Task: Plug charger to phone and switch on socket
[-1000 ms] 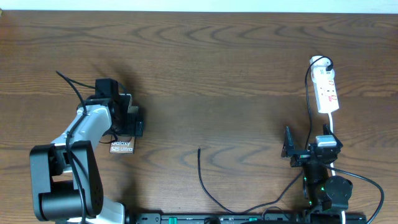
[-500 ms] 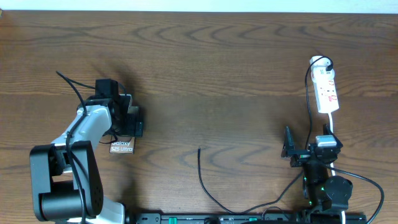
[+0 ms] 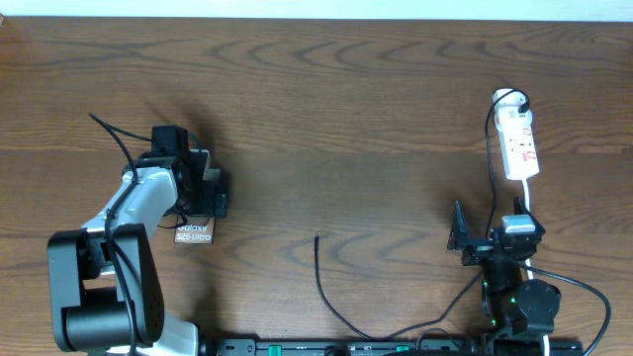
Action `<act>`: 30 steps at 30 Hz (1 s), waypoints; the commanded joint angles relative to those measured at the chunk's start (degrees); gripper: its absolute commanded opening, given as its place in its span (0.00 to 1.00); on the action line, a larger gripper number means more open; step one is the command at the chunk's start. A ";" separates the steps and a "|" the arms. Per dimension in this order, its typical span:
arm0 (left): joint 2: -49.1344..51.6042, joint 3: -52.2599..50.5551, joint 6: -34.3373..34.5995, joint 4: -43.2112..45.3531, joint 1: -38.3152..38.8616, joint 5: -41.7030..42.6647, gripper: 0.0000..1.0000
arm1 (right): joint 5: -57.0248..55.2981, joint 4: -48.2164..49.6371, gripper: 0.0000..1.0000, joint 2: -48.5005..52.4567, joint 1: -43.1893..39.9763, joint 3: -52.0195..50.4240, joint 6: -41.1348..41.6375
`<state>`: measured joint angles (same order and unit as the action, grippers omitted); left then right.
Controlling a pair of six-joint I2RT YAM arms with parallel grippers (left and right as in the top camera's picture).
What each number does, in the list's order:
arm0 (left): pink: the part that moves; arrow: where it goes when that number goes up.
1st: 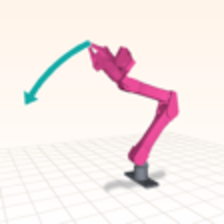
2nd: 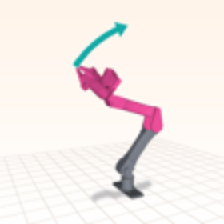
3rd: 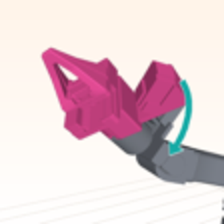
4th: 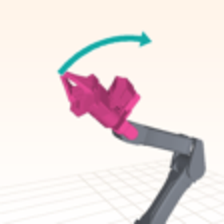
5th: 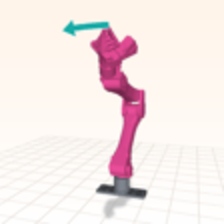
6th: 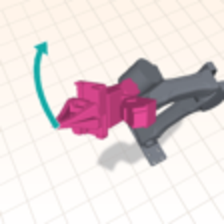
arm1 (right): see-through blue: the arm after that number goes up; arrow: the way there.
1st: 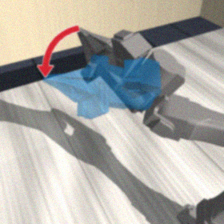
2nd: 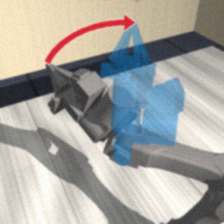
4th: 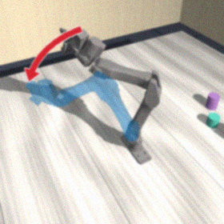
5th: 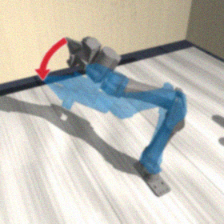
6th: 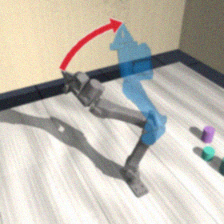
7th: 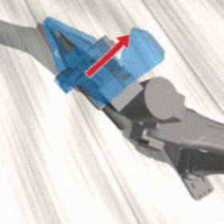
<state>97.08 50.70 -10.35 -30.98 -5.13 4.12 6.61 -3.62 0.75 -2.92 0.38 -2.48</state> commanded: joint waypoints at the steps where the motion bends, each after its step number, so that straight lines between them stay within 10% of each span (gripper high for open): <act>1: 0.04 -1.79 0.15 -0.63 0.07 -0.50 0.98 | -0.24 -0.24 0.99 -0.04 -0.42 -0.04 0.72; 30: 0.04 -1.79 0.33 -0.37 0.07 -0.50 0.96 | -0.24 -0.24 0.99 -0.04 -0.42 -0.04 0.72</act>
<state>97.06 50.70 -10.33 -31.03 -5.13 4.12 6.61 -3.62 0.75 -2.92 0.38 -2.48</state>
